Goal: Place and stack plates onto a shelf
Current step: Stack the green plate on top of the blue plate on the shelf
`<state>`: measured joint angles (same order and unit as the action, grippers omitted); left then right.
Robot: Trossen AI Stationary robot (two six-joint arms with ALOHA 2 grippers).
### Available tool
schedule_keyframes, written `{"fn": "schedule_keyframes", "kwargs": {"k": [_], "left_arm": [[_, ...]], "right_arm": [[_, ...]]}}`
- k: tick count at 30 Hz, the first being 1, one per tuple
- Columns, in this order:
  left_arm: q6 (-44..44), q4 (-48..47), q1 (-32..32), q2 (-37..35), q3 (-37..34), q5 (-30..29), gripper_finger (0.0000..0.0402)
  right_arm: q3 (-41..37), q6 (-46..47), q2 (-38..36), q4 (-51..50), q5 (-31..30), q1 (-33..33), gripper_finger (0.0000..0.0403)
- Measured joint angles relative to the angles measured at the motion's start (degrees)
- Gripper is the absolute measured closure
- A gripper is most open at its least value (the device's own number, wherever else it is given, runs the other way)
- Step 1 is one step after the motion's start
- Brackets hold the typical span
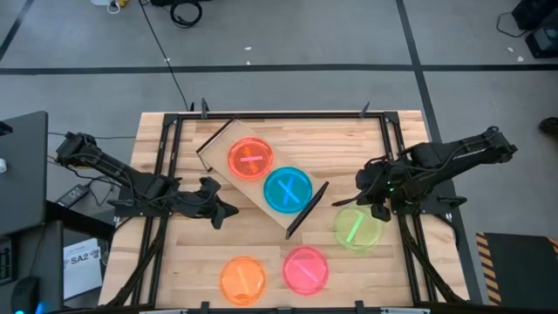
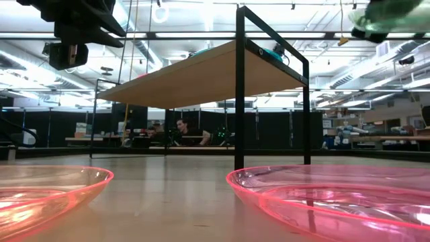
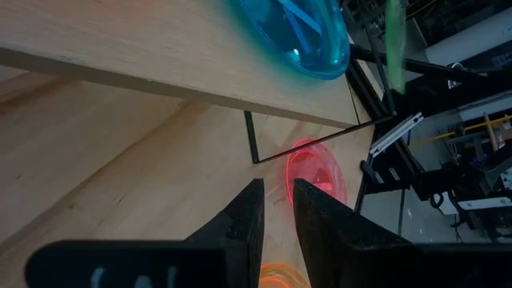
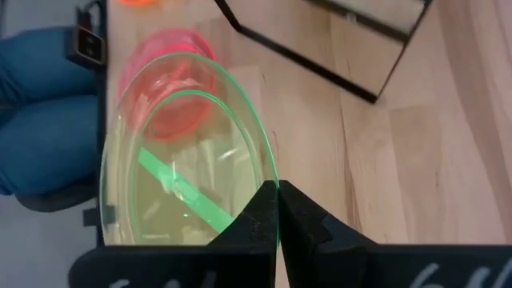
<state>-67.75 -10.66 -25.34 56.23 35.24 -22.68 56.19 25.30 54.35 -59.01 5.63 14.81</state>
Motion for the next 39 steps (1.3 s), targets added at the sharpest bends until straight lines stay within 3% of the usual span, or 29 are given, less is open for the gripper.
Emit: {"fn": "schedule_keyframes", "kwargs": {"k": [14,29,39], "left_arm": [[0.00,-0.01,-0.02,0.00,0.00,0.00,0.0326],[0.00,-0.06,-0.01,0.02,0.00,0.00,0.0326],[0.00,-0.29,-0.01,0.02,0.00,-0.01,0.0326]], "right_arm": [[9.04,0.03,-0.02,1.64,-0.02,0.00,0.0393],[10.64,0.03,0.87,19.76,-1.40,-0.79,0.0392],[10.64,0.36,5.60,26.32,-3.23,-7.05,0.0392]]}}
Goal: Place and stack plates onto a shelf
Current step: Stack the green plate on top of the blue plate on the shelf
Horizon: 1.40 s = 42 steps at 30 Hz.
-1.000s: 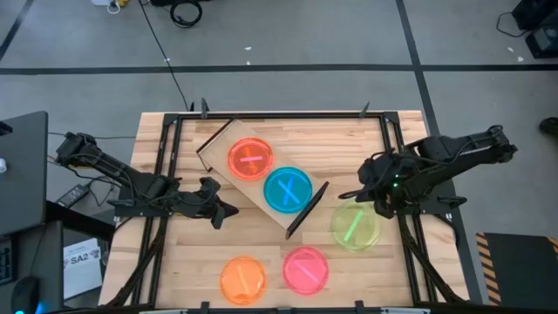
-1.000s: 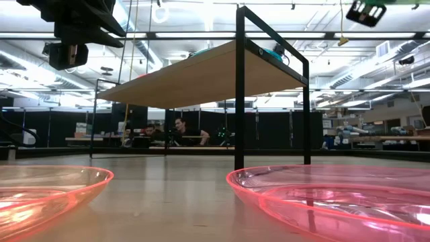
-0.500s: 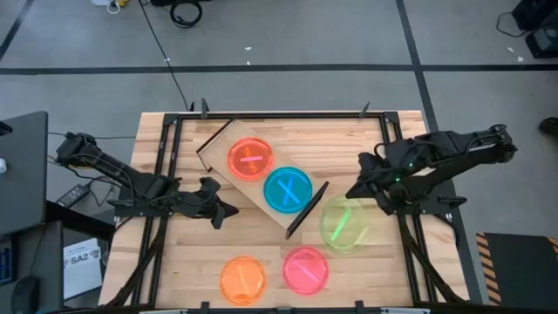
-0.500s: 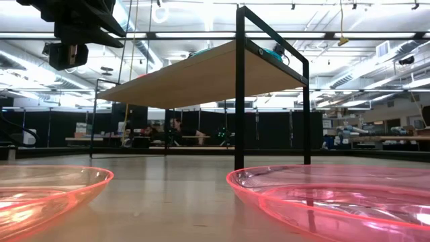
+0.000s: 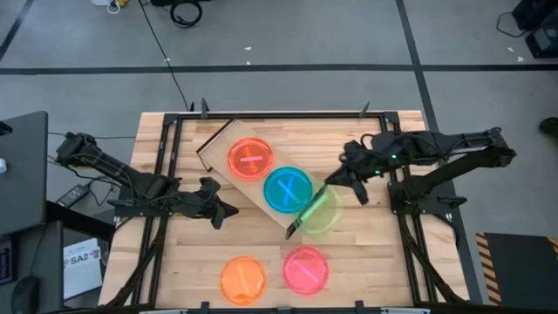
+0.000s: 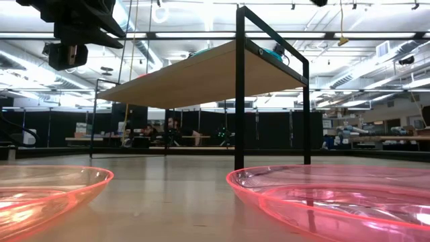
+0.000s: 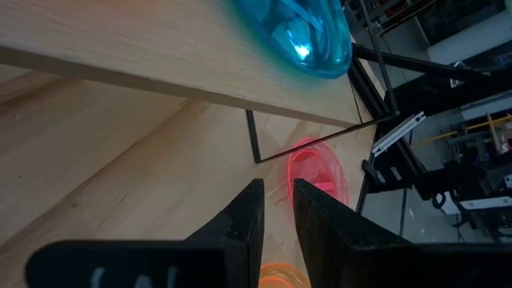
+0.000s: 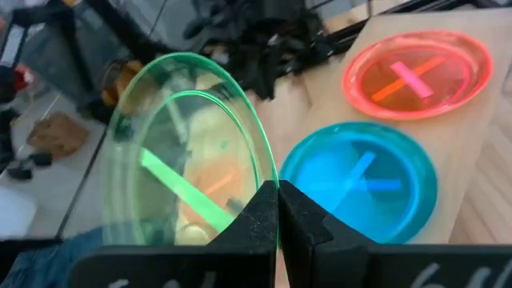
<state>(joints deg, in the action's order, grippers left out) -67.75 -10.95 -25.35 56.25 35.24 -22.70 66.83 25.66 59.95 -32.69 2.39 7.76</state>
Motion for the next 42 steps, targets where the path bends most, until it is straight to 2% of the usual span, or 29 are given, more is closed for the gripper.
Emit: {"fn": "schedule_keyframes", "kwargs": {"k": [8,17,24,36,42], "left_arm": [[0.00,-0.03,0.01,0.00,0.00,0.00,0.0326],[0.00,-0.03,0.01,0.00,0.00,0.00,0.0326],[0.00,-0.03,0.01,0.00,0.00,0.01,0.0326],[-0.02,-0.01,0.01,0.00,0.04,0.00,0.0326],[0.00,-0.03,-0.01,0.00,0.04,0.01,0.0326]], "right_arm": [[0.00,0.10,6.70,5.12,0.09,-5.76,0.0392],[-0.02,-0.40,13.80,6.55,0.25,-10.91,0.0392],[-0.04,-1.84,17.78,6.54,2.87,-13.67,0.0392],[-0.07,-1.87,19.40,6.62,3.59,-17.11,0.0392],[-0.07,-1.87,19.72,5.63,7.20,-17.85,0.0392]]}}
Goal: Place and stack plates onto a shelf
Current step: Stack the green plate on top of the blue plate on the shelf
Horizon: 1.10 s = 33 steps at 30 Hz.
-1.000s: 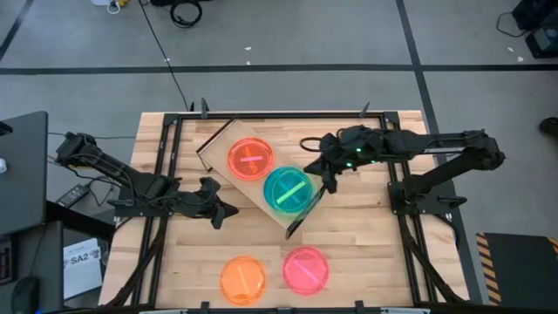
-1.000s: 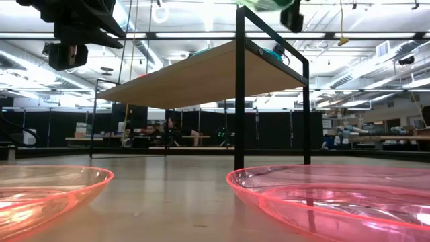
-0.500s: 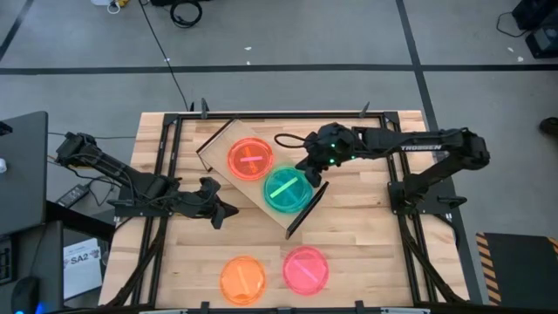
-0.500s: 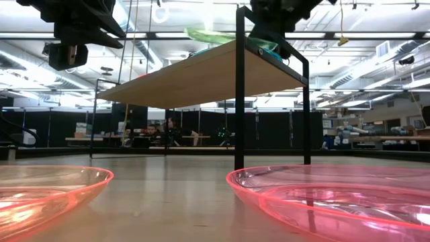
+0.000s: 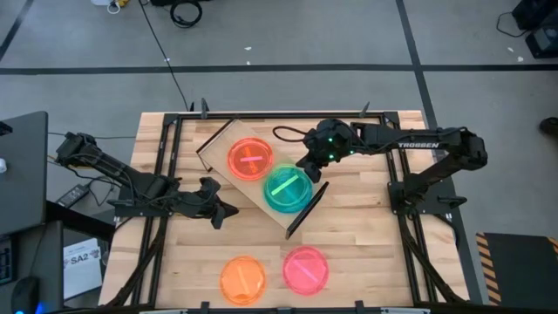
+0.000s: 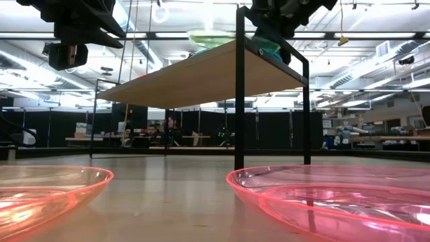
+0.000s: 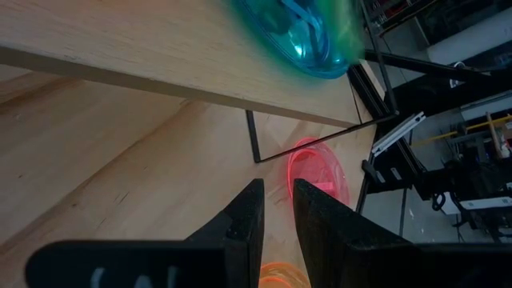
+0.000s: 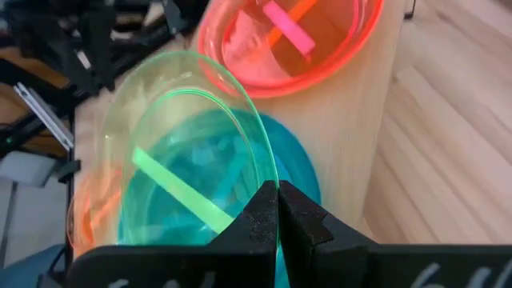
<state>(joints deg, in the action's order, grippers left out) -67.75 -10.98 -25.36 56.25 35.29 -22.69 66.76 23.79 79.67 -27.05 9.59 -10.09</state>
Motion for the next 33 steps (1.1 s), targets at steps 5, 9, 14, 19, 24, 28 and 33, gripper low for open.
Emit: {"fn": "schedule_keyframes", "kwargs": {"k": [5,9,14,19,24,28,33], "left_arm": [[0.00,0.00,0.02,0.00,0.00,-0.01,0.0326],[-0.01,-0.05,0.00,0.00,0.01,-0.01,0.0326],[-0.02,-0.09,0.02,0.00,0.00,0.01,0.0326],[-0.01,-0.05,0.01,0.00,0.02,0.00,0.0326],[0.00,-0.07,0.02,0.00,0.02,0.01,0.0326],[0.00,-0.07,0.02,0.00,0.02,0.00,0.0326],[0.00,-0.07,0.02,0.00,0.01,-0.01,0.0326]], "right_arm": [[0.00,0.00,0.60,-1.75,0.06,0.00,0.0392],[0.00,0.00,0.91,-1.97,-0.15,0.02,0.0391],[0.00,-0.02,0.89,-1.76,-0.91,-0.20,0.0388],[0.00,-0.02,0.89,-1.90,-0.91,-0.17,0.0386],[0.00,-0.02,0.89,-1.98,-0.91,-0.20,0.0385],[0.00,-0.02,0.89,-1.98,-0.91,-0.20,0.0385],[0.00,-0.02,0.86,-1.98,-0.88,-0.17,0.0385]]}}
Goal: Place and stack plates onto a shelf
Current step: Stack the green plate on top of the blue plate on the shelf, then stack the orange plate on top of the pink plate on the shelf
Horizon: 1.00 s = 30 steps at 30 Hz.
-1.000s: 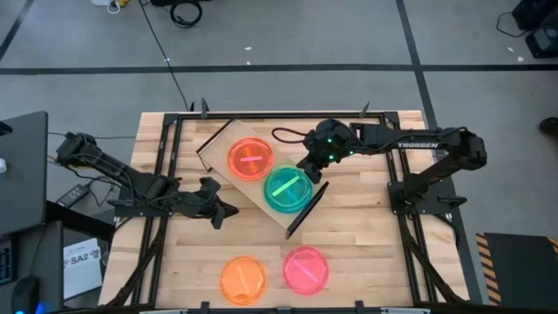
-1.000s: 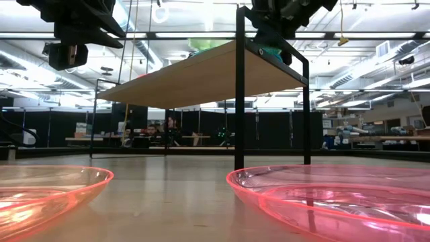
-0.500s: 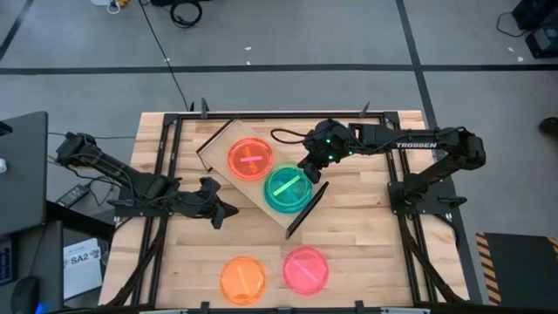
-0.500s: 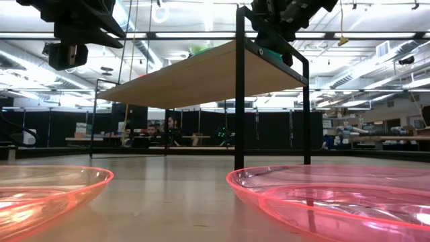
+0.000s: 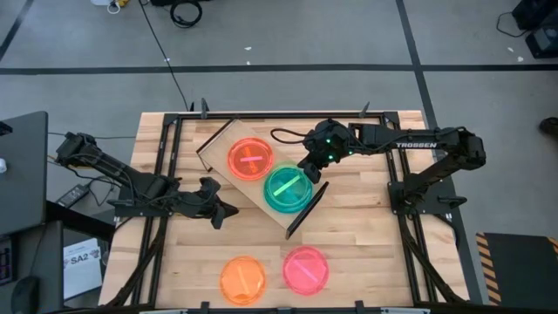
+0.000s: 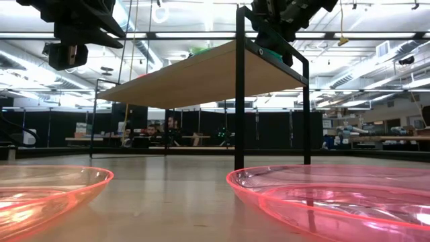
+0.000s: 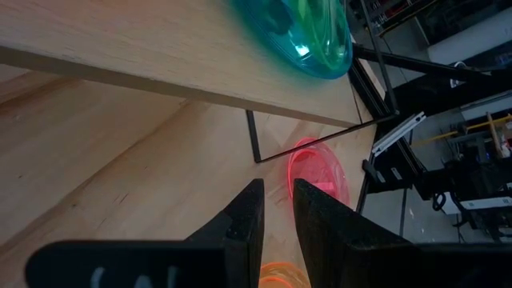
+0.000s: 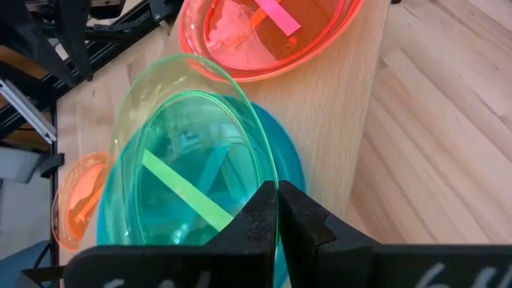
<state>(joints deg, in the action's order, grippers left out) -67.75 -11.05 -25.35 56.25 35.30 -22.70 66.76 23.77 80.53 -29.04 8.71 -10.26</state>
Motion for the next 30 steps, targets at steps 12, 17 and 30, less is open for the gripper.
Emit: {"fn": "schedule_keyframes", "kwargs": {"k": [12,17,30], "left_arm": [[0.00,0.00,0.01,0.00,-0.01,0.00,0.0326],[0.00,0.00,0.01,0.00,0.00,0.01,0.0326],[-0.01,0.00,0.00,0.00,-0.01,0.01,0.0326]], "right_arm": [[0.00,0.00,-0.02,-0.02,0.00,0.00,0.0329],[0.00,0.02,-0.02,0.00,0.00,-0.01,0.0297],[0.00,0.01,-0.02,0.00,-0.09,-0.01,0.0245]]}}
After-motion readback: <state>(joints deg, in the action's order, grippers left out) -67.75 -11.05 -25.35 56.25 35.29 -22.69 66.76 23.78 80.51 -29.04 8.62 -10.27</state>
